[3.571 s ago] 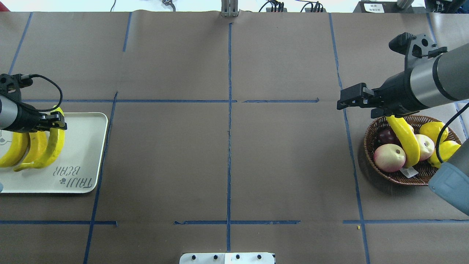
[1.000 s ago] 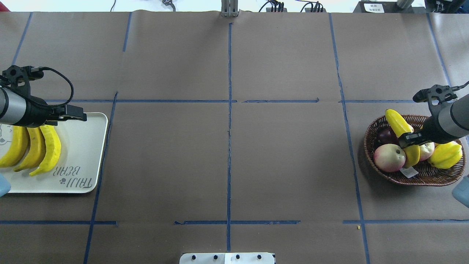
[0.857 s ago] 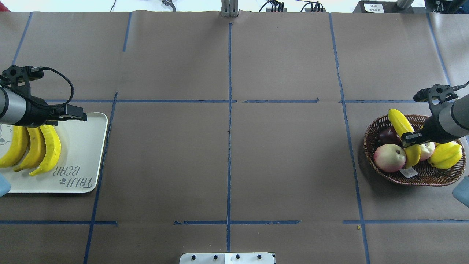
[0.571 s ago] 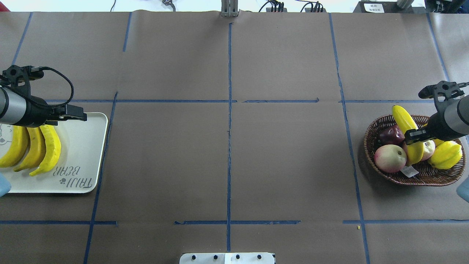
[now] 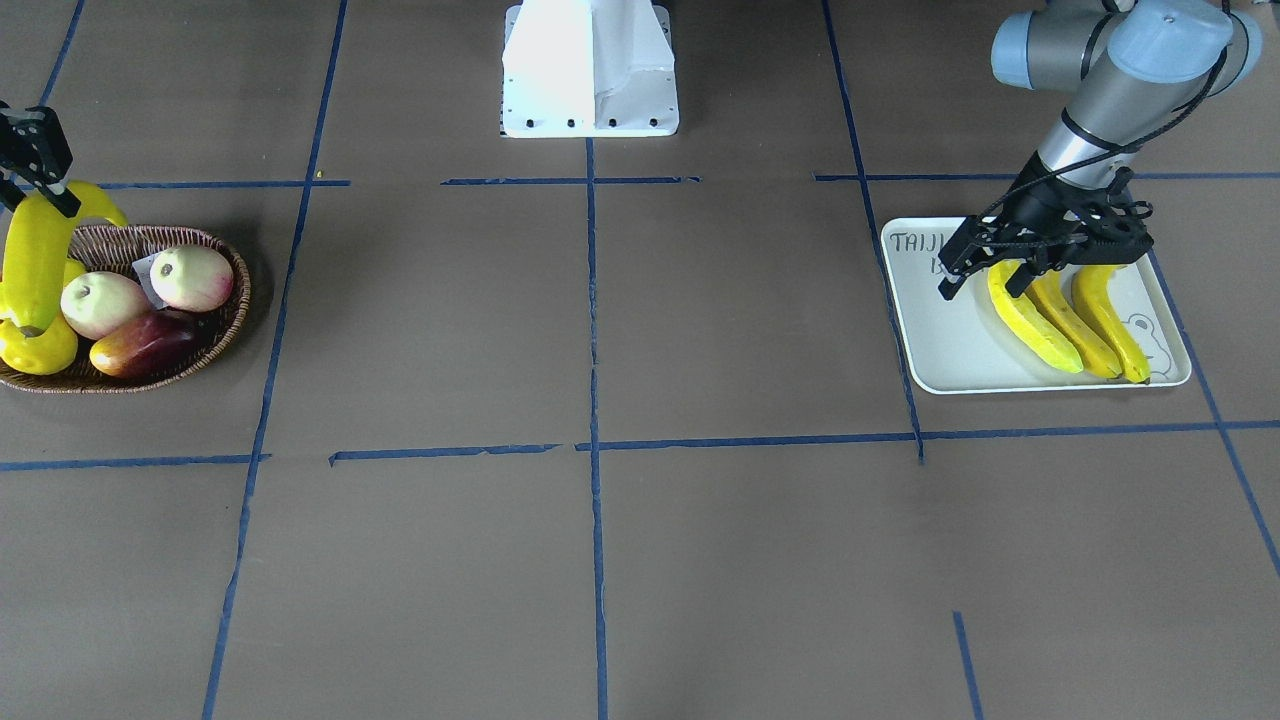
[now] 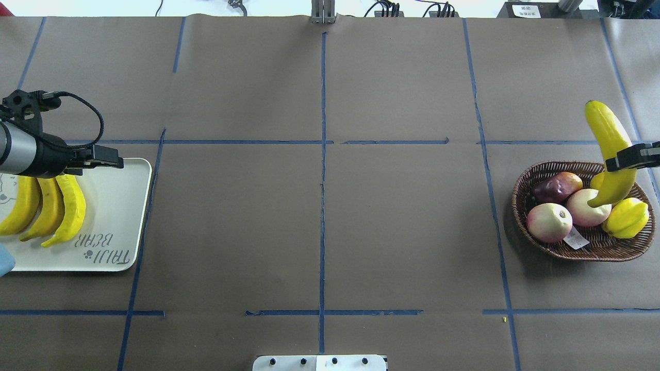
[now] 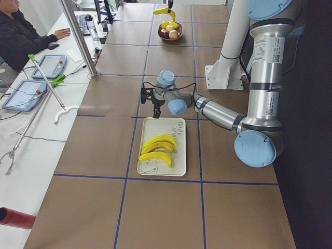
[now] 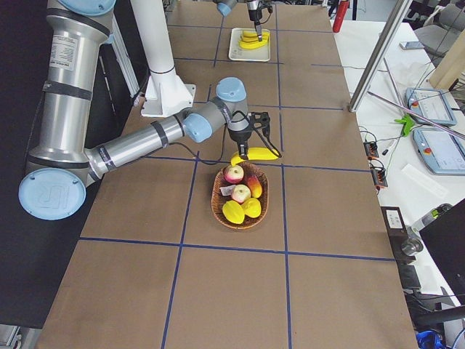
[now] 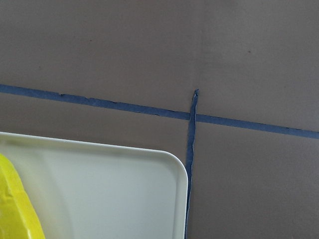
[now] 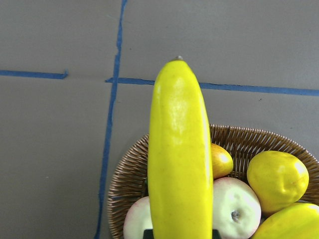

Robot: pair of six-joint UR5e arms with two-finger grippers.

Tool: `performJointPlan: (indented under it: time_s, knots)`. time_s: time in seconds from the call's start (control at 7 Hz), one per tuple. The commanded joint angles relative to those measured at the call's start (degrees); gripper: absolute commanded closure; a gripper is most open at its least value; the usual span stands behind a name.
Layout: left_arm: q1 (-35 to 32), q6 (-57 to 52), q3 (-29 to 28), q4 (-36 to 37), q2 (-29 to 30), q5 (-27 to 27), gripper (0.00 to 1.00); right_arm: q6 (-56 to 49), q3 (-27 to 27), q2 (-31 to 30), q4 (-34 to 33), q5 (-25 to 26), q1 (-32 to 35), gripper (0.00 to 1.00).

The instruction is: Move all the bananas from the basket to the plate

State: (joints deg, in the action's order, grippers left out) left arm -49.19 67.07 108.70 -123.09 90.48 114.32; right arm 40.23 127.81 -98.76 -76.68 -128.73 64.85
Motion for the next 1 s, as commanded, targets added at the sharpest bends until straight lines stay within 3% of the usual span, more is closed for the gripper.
performJointPlan:
  time_s: [0.0, 0.14, 0.29, 0.43, 0.57, 0.86]
  knots:
    - [0.4, 3.3, -0.2, -0.7, 3.0, -0.1, 0.0, 10.2, -1.6, 9.2, 0.8, -2.9, -4.0, 0.97]
    - [2.8, 10.4, -0.3, -0.7, 6.6, -0.5, 0.01, 25.3, -4.0, 17.5, 4.3, -0.7, -8.2, 0.97]
    - [3.3, 14.4, -0.2, -0.7, 10.1, -0.4, 0.01, 38.2, -4.7, 21.1, 10.4, 8.3, -15.7, 0.97]
    - [3.4, 20.8, -0.2, -1.4, 12.8, -0.3, 0.01, 46.0, -5.0, 21.4, 16.9, 17.4, -23.2, 0.97]
    - [4.4, 26.6, -0.9, -4.8, 16.8, -0.3, 0.01, 51.6, -7.0, 21.6, 23.7, 22.1, -27.9, 0.97]
    - [8.5, 37.2, -1.3, -11.9, 22.6, -0.3, 0.01, 54.5, -10.1, 21.8, 33.8, 23.5, -32.6, 0.97]
